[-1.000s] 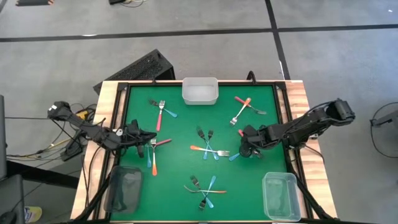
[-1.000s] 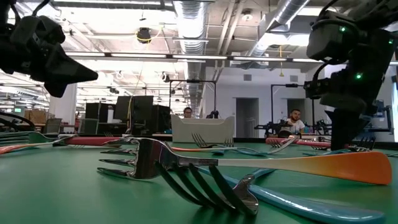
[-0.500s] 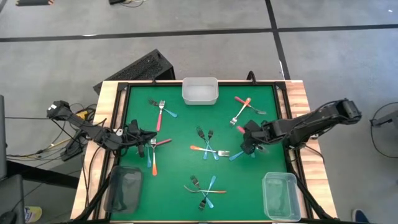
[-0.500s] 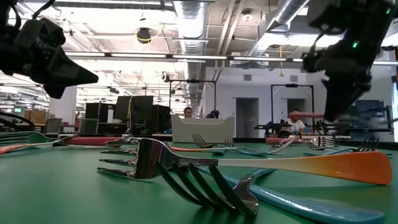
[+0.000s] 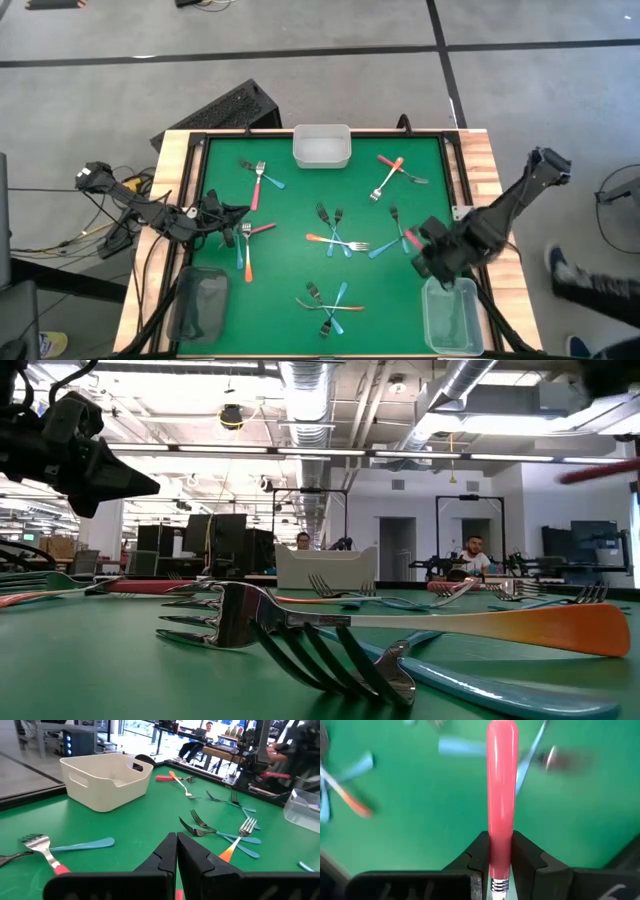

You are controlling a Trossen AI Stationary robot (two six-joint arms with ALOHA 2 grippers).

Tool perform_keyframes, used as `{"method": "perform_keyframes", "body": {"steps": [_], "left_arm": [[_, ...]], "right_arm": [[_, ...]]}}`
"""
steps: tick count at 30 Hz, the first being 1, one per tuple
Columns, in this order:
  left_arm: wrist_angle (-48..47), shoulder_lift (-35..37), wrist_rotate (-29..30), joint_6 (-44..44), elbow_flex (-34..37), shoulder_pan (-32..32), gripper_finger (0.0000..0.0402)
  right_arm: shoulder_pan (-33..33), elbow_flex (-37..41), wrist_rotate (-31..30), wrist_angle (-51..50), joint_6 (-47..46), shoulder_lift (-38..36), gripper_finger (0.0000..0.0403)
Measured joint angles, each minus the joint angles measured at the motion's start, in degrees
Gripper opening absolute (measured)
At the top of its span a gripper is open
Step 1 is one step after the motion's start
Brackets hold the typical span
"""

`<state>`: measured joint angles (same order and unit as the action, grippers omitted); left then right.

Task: Sort silverware by color (type)
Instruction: Put the pink fork into the transparent bin, then put the orange fork into the white bin

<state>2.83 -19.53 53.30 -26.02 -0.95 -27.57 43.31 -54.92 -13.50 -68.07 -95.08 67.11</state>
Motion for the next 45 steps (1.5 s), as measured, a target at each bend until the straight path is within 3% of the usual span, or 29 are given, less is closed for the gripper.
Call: {"method": "perform_keyframes", "body": {"steps": [7, 13, 18, 28, 38, 45], "left_arm": [[-0.3, 0.0, 0.4, 0.3, 0.0, 0.0, 0.0000], [-0.1, 0.0, 2.9, 0.3, 0.2, 0.0, 0.0000], [-0.1, 0.0, 2.8, 0.2, 0.2, 0.0, 0.0000], [0.1, 0.0, 1.1, -0.3, 0.2, 0.0, 0.0000], [0.1, 0.0, 1.1, -0.5, 0.2, 0.0, 0.0000], [0.1, 0.0, 1.3, -0.5, 0.2, 0.0, 0.0000]], "right_arm": [[14.1, 0.0, 8.5, 2.8, -17.2, 6.5, 0.0073], [23.2, 0.0, 8.9, 7.1, -30.0, 11.0, 0.0089], [26.0, 0.0, 9.1, 7.9, -32.9, 14.2, 0.0111], [22.9, -0.6, 8.2, 9.0, -34.1, 13.9, 0.0177], [13.6, -11.3, -7.5, -7.9, -19.9, 13.6, 0.0175], [4.0, -9.1, -15.2, -12.0, -7.8, 13.6, 0.0171]]}}
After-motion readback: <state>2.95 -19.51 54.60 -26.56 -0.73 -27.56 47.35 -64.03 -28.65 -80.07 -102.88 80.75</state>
